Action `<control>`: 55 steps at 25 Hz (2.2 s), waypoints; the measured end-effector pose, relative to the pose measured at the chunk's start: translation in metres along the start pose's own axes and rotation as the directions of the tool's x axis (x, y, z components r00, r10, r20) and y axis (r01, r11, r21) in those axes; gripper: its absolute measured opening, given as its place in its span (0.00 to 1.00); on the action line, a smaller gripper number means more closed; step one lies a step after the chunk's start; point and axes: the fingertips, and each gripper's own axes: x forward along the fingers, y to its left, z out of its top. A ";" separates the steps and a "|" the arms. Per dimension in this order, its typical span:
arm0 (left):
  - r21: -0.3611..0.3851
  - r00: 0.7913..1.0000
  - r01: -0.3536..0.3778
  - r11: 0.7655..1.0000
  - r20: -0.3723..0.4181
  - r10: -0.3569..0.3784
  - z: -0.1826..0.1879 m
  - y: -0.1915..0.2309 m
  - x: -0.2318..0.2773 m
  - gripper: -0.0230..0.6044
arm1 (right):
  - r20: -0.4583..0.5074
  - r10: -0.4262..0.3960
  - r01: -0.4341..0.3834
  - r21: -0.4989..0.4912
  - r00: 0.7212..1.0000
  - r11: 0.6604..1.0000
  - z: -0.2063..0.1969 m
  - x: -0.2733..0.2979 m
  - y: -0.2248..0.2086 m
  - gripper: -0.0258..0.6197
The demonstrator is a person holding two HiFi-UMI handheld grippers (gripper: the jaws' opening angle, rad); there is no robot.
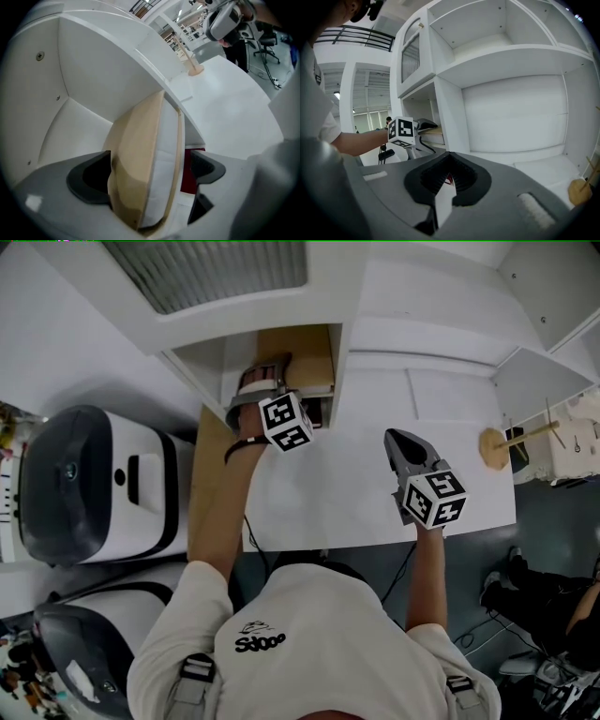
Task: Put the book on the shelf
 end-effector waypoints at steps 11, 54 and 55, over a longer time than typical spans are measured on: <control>-0.404 0.964 -0.070 0.912 0.209 0.166 -0.006 0.015 -0.120 0.56 | 0.095 -0.010 0.016 -0.062 0.995 0.998 0.034 -0.024 0.019 0.04; -0.728 0.822 -0.034 0.685 0.370 0.434 -0.030 0.029 -0.271 0.07 | 0.233 0.052 0.029 -0.331 0.971 0.943 0.103 -0.040 0.099 0.04; -0.726 0.821 -0.035 0.686 0.370 0.434 -0.029 0.030 -0.270 0.07 | 0.233 0.051 0.030 -0.331 0.971 0.943 0.102 -0.040 0.098 0.04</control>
